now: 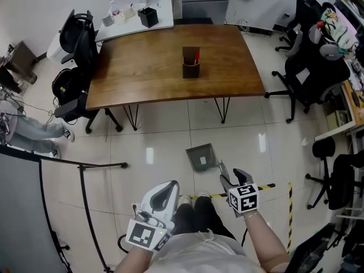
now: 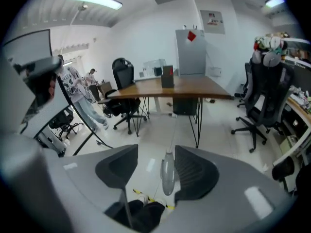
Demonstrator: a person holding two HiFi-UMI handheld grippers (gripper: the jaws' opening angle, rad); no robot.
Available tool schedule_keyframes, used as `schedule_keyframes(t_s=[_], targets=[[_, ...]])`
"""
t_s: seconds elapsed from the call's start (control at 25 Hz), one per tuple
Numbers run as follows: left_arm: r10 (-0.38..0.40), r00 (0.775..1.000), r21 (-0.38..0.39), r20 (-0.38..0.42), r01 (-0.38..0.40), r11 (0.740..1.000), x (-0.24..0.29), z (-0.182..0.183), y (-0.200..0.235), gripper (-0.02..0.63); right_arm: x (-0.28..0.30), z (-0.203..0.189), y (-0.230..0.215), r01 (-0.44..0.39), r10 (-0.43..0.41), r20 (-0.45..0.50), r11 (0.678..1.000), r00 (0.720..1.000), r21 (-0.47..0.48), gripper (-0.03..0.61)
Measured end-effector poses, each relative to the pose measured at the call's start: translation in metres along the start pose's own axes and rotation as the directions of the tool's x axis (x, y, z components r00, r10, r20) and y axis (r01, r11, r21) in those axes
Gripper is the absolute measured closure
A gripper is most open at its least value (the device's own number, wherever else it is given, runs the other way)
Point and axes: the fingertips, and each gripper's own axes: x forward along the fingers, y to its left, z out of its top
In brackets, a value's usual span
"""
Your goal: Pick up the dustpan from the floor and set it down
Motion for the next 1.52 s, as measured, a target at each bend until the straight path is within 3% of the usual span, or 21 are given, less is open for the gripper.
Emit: schedule_keyframes(t_s=[0.16, 0.4, 0.48, 0.52, 0.6, 0.8, 0.96, 1.2, 1.36, 1.52], targets=[[0.011, 1.0, -0.006, -0.015, -0.012, 1.0, 0.022, -0.009, 0.004, 0.6, 0.065, -0.04, -0.033, 0.014, -0.013, -0.173, 1.0, 0.985, 0.005, 0.354], [0.04, 0.998, -0.015, -0.052, -0.041, 0.999, 0.04, -0.034, 0.006, 0.6, 0.108, -0.075, -0.043, -0.001, 0.027, -0.327, 0.997, 0.945, 0.081, 0.361], [0.049, 0.997, -0.018, -0.061, -0.05, 0.999, 0.042, -0.038, 0.003, 0.6, 0.114, -0.086, -0.043, 0.013, 0.01, -0.375, 0.998, 0.927, 0.059, 0.413], [0.054, 0.997, -0.019, -0.064, -0.055, 0.998, 0.042, -0.04, 0.002, 0.6, 0.118, -0.089, -0.042, 0.017, -0.002, -0.393, 0.999, 0.92, 0.036, 0.472], [0.065, 0.995, -0.023, -0.069, -0.067, 0.997, 0.04, -0.042, 0.002, 0.6, 0.124, -0.092, -0.04, 0.007, -0.005, -0.413, 1.0, 0.911, 0.004, 0.508], [0.107, 0.991, -0.03, -0.08, -0.11, 0.993, 0.027, -0.044, 0.011, 0.6, 0.124, -0.093, -0.036, -0.012, 0.026, -0.417, 0.999, 0.908, 0.035, 0.52], [0.126, 0.989, -0.033, -0.078, -0.128, 0.991, 0.015, -0.038, 0.018, 0.6, 0.104, -0.075, -0.032, -0.023, 0.061, -0.38, 0.994, 0.923, 0.102, 0.523], [0.096, 0.995, -0.034, -0.037, -0.097, 0.995, -0.01, -0.016, 0.014, 0.6, 0.011, -0.031, -0.007, -0.071, 0.108, -0.356, 0.991, 0.928, 0.116, 0.528], [0.061, 0.998, -0.017, -0.019, -0.061, 0.998, -0.03, -0.01, 0.001, 0.6, -0.057, -0.015, 0.007, -0.091, 0.125, -0.264, 0.986, 0.956, 0.137, 0.529], [0.074, 0.997, -0.017, 0.001, -0.074, 0.997, -0.056, -0.009, -0.018, 0.6, -0.111, -0.01, 0.016, -0.099, 0.122, -0.191, 0.987, 0.974, 0.125, 0.531]])
